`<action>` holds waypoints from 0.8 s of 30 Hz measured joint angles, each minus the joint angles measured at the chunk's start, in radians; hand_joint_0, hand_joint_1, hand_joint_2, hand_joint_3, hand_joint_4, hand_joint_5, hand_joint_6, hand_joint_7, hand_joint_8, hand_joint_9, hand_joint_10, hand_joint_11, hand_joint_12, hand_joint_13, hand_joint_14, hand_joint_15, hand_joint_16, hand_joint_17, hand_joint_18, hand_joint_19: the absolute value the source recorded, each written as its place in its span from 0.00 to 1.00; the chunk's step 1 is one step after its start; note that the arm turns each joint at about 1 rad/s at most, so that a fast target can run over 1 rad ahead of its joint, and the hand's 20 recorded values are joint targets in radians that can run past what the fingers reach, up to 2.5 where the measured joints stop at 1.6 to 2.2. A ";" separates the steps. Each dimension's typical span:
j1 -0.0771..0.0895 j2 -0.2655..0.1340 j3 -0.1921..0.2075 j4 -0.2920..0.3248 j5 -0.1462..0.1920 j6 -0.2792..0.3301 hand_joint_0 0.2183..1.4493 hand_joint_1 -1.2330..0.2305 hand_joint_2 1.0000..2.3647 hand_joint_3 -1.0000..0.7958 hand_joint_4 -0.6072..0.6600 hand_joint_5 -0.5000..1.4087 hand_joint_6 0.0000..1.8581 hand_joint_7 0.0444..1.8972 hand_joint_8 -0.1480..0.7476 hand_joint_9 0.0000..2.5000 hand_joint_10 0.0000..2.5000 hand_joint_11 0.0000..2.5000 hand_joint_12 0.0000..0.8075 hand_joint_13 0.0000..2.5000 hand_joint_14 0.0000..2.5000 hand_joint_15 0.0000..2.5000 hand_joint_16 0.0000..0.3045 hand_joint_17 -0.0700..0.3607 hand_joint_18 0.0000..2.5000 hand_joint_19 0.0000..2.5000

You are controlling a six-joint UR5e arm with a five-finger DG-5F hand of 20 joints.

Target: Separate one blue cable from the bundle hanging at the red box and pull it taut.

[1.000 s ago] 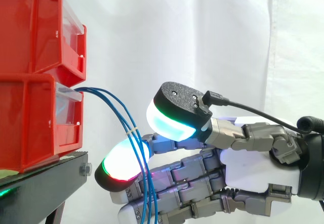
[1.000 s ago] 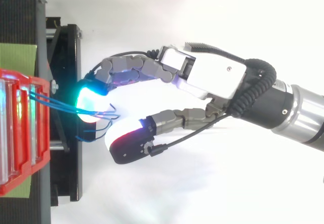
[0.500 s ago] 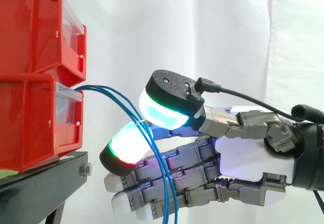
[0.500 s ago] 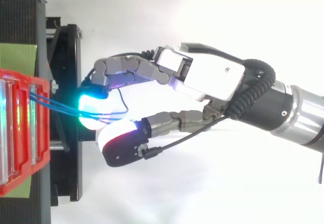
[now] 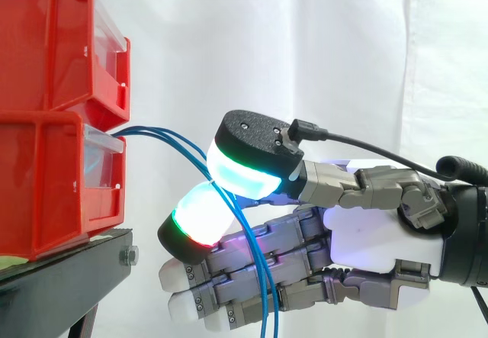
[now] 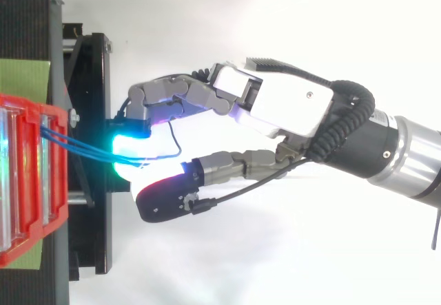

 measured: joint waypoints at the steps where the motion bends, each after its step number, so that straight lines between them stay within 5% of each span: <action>1: 0.000 0.000 0.000 0.000 0.000 0.000 0.31 0.45 0.01 0.38 0.59 0.18 0.38 0.61 0.49 0.30 0.01 0.14 0.44 0.27 0.00 0.11 0.16 0.42 0.18 0.15; 11: 0.000 0.001 0.000 -0.004 -0.008 0.003 0.31 0.39 0.02 0.44 0.61 0.16 0.45 0.56 0.50 0.30 0.01 0.17 0.44 0.27 0.00 0.12 0.16 0.42 0.18 0.15; 24: 0.000 0.013 0.015 -0.041 -0.043 0.024 0.37 0.31 0.01 0.34 0.58 0.15 0.46 0.54 0.50 0.31 0.01 0.22 0.43 0.29 0.01 0.13 0.16 0.41 0.20 0.15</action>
